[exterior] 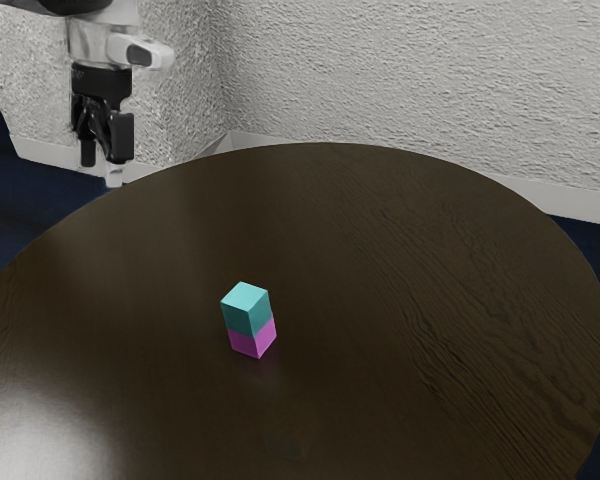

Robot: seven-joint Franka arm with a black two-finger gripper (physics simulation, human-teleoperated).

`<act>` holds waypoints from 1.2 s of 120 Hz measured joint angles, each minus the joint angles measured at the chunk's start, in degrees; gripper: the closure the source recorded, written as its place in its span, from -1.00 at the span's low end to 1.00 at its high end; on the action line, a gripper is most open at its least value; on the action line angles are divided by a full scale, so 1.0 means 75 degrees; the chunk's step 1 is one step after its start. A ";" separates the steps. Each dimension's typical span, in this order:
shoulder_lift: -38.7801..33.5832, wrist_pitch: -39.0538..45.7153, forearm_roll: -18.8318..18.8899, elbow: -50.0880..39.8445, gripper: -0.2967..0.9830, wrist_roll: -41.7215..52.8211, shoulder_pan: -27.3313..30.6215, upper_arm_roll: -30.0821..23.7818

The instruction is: Pick up the blue block with one arm, and put the blue block on the table with one arm

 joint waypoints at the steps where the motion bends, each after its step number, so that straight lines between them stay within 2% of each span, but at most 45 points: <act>1: 0.0001 0.0050 0.0000 0.0000 -0.54 0.0043 -0.0004 0.0002; 24: 0.0055 0.0787 -0.0353 0.0079 -0.53 0.0945 0.0006 0.0091; 32: -0.0712 0.0841 -0.0393 0.0903 -0.53 0.1213 0.0370 -0.0074; 38: -0.1307 0.0685 -0.0393 0.0912 -0.53 0.1375 0.0457 -0.0259; 42: -0.1729 0.0576 -0.0384 0.0569 -0.53 0.1441 0.0381 -0.0287; 55: -0.2483 0.0481 -0.0366 -0.0987 -0.53 0.1506 0.1334 -0.0333; 65: -0.2444 0.0953 -0.0384 -0.2309 -0.53 0.1438 0.1662 -0.0342; 74: -0.2317 0.1733 -0.0385 -0.3620 -0.53 0.1323 0.1999 -0.0389; 81: -0.2101 0.2399 -0.0410 -0.4205 -0.54 0.1233 0.2250 -0.0449; 89: -0.1864 0.2998 -0.0421 -0.4460 -0.54 0.1000 0.2521 -0.0659; 98: -0.1784 0.3542 -0.0408 -0.4527 -0.54 0.0573 0.3414 -0.1734; 106: -0.1711 0.3990 -0.0521 -0.4572 -0.54 0.0159 0.3671 -0.2310; 124: -0.1527 0.4631 -0.0914 -0.4703 -0.53 -0.0984 0.3816 -0.2656; 144: -0.1653 0.5374 -0.1102 -0.5238 -0.53 -0.2340 0.3795 -0.3163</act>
